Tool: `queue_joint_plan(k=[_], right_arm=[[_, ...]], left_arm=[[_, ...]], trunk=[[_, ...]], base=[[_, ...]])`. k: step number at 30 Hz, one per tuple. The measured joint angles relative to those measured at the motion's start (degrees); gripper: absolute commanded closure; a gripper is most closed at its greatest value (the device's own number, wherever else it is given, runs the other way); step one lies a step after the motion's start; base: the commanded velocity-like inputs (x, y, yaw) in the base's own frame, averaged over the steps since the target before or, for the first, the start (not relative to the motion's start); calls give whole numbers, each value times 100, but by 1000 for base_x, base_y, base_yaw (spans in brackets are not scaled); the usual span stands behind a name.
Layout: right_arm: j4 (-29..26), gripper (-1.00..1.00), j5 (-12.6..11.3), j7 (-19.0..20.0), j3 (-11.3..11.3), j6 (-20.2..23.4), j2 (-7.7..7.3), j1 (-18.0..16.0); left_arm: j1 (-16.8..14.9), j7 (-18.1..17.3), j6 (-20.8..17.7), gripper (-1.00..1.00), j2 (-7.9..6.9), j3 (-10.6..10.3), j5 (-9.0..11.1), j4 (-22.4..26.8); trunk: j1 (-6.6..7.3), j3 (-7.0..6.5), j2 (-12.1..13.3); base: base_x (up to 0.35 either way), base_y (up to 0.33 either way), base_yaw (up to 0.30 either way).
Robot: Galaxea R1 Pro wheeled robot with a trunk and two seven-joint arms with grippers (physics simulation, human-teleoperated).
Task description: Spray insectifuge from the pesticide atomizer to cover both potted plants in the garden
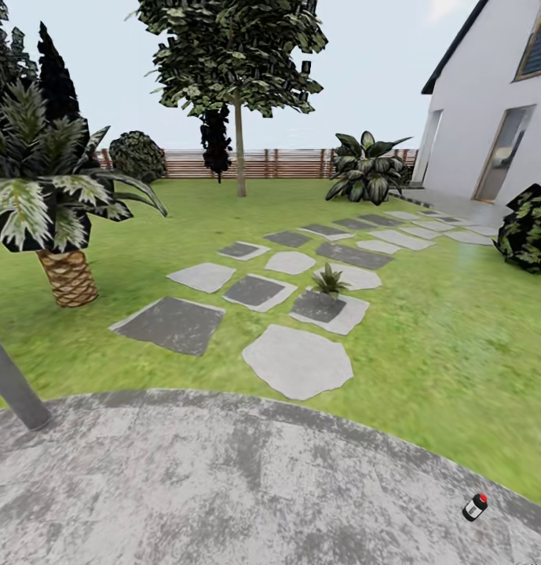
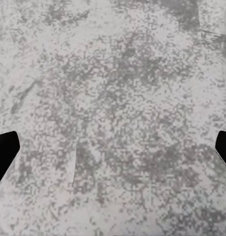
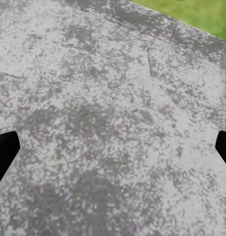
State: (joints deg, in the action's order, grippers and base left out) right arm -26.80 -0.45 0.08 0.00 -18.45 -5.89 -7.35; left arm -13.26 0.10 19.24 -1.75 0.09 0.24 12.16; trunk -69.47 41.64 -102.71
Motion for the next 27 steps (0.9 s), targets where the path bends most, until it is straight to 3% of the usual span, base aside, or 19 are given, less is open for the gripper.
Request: queue_joint_plan(k=[6, 27], right_arm=[[-11, -100, 2, 0, -1, 0, 0, 0], [-6, -100, 20, 4, 9, -27, -1, -1]], left_arm=[[1, -2, 0, -100, 0, 0, 0, 2], [2, -2, -1, -100, -1, 0, -1, 1]], trunk=[[0, -7, 0], [0, -7, 0]], base=[[302, 160, -207], [302, 160, -5]])
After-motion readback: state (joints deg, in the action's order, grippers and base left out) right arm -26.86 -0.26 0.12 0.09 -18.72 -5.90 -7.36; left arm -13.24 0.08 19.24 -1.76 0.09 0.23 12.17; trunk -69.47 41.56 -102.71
